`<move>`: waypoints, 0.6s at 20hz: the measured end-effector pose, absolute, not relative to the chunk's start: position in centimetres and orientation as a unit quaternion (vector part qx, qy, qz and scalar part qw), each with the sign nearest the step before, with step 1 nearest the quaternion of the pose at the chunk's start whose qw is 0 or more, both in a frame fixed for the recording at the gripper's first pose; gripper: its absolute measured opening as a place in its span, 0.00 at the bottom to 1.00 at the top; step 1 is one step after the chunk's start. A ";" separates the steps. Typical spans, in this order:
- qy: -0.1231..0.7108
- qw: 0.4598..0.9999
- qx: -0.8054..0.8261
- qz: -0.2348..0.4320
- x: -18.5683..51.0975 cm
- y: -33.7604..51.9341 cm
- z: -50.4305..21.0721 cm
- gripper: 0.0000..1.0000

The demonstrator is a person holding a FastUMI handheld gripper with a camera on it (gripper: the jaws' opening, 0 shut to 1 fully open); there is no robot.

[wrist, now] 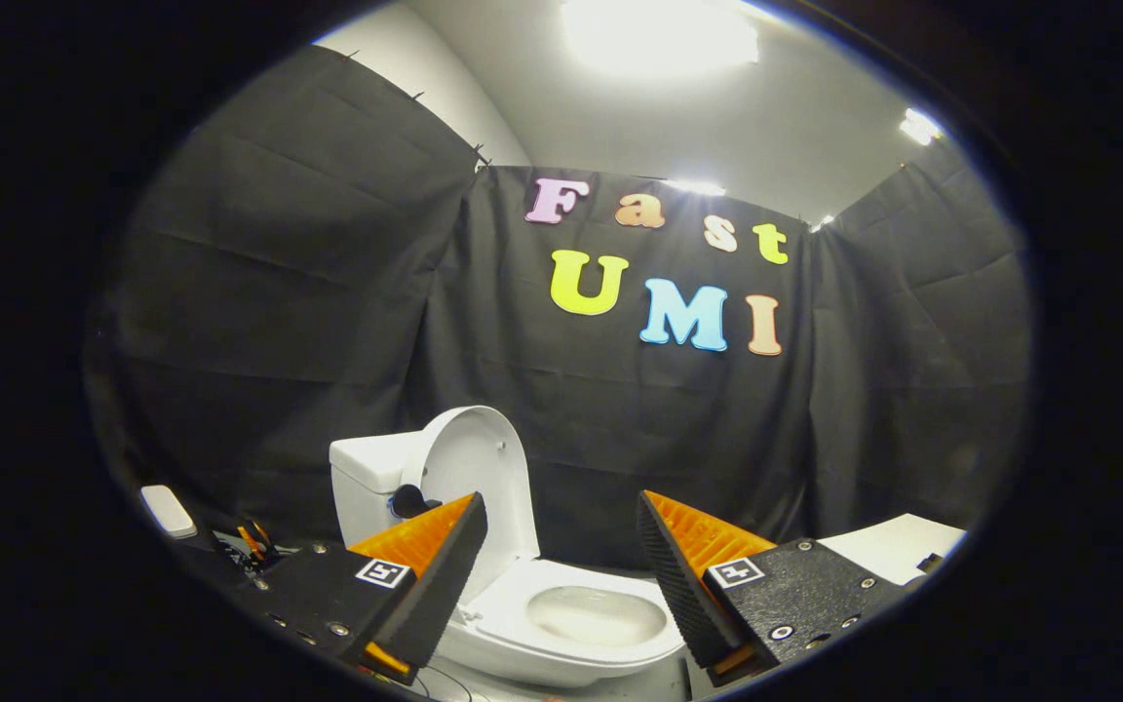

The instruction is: Open the toilet lid.

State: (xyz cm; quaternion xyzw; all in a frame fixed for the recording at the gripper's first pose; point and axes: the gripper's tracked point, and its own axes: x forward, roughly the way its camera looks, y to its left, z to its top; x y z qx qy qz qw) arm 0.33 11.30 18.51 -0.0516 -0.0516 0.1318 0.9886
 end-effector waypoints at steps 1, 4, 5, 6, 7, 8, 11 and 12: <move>-0.055 0.989 -0.053 0.129 0.1 10.8 18.2 0.95; -0.052 0.990 -0.054 0.118 -0.2 9.7 17.1 0.95; -0.051 0.991 -0.050 0.117 -0.3 9.6 16.8 0.95; -0.050 0.991 -0.045 0.116 -0.5 9.3 16.5 0.95; -0.051 0.991 -0.040 0.115 -0.5 9.1 16.4 0.95; -0.049 0.992 -0.035 0.111 -0.4 8.8 16.3 0.95; -0.049 0.993 -0.029 0.105 -0.2 8.2 16.3 0.95; -0.049 0.993 -0.029 0.101 0.0 7.9 16.2 0.95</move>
